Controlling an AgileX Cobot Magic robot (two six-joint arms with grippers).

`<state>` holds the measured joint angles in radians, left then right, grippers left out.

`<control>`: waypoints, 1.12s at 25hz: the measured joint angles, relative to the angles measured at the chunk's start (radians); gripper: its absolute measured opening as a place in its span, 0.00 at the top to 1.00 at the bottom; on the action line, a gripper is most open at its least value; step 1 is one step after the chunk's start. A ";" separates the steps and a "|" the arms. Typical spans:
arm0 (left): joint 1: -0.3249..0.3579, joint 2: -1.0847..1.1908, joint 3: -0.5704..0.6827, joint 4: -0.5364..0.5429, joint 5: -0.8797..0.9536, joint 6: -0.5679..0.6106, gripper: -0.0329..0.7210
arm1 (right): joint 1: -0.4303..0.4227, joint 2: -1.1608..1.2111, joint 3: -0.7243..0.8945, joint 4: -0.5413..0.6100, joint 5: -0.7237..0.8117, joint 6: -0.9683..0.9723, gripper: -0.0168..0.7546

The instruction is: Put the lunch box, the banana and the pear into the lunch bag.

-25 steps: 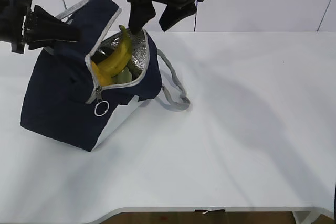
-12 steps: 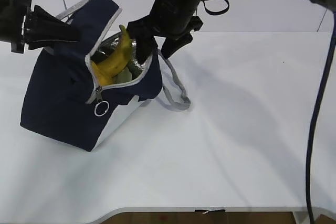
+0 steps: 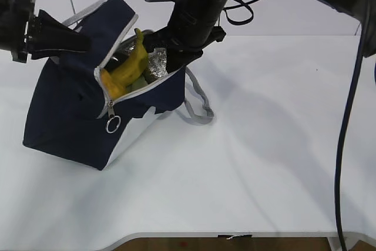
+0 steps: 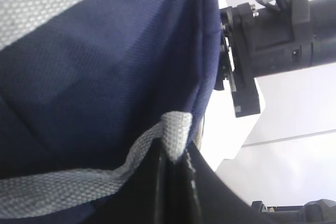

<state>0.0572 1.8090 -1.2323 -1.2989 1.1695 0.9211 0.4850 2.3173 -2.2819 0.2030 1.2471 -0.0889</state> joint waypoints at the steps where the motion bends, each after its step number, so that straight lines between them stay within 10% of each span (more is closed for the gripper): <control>1: -0.005 0.000 0.000 0.001 0.000 0.000 0.94 | 0.000 0.002 -0.009 -0.013 0.000 0.000 0.97; 28: -0.395 0.002 0.000 -0.259 -0.361 -0.005 0.94 | 0.003 -0.338 0.177 -0.395 0.048 0.045 0.97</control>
<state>-0.3379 1.8113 -1.2323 -1.5577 0.8085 0.9165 0.4876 1.9789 -2.1052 -0.1918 1.2952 -0.0435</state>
